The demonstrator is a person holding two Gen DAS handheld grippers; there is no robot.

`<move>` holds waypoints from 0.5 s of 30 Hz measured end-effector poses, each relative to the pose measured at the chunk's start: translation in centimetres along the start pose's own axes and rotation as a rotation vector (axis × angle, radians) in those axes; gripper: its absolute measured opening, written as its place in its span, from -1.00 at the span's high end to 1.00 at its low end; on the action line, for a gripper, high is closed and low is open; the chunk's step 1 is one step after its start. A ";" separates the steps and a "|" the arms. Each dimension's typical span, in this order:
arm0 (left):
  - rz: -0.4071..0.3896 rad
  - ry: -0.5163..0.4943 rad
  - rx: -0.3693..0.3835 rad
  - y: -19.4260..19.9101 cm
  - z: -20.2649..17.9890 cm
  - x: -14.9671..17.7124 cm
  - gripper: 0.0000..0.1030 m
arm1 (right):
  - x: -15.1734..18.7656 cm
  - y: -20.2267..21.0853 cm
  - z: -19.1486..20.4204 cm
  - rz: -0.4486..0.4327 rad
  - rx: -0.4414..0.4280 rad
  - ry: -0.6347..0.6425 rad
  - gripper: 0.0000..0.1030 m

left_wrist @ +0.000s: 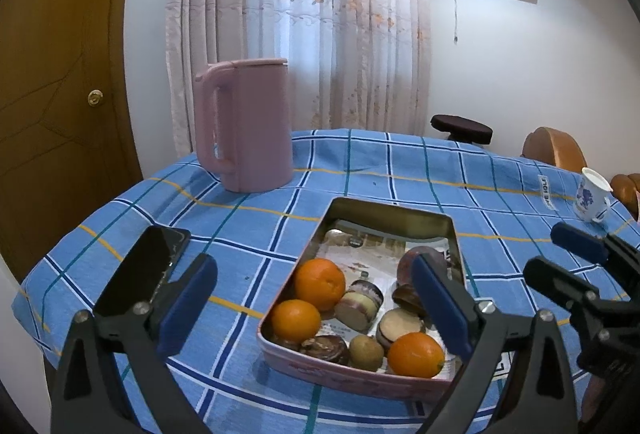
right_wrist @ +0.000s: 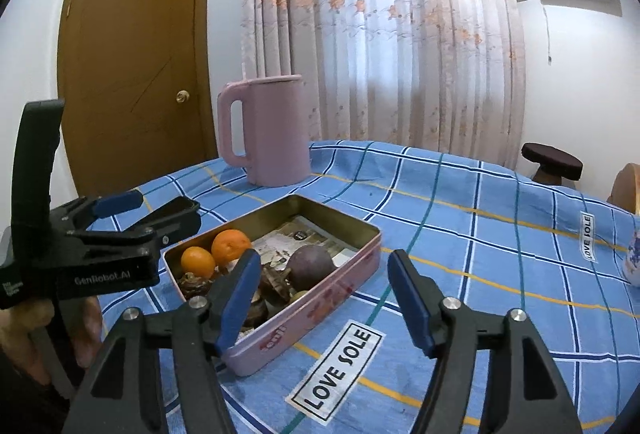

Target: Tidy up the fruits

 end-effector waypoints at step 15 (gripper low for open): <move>-0.001 -0.024 0.014 0.4 -1.2 0.3 -0.95 | -0.1 1.3 -1.7 -0.027 0.031 -0.048 -0.41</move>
Point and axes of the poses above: each gripper's, at about its wrist camera, not at the fingertips, and y roughly against the way its jaws point, z to its left, x to its underside, the point moved 2 cm from there along -y, roughly the way its jaws point, and after that the axes turned 1 degree about -y, right-handed, at the moved point
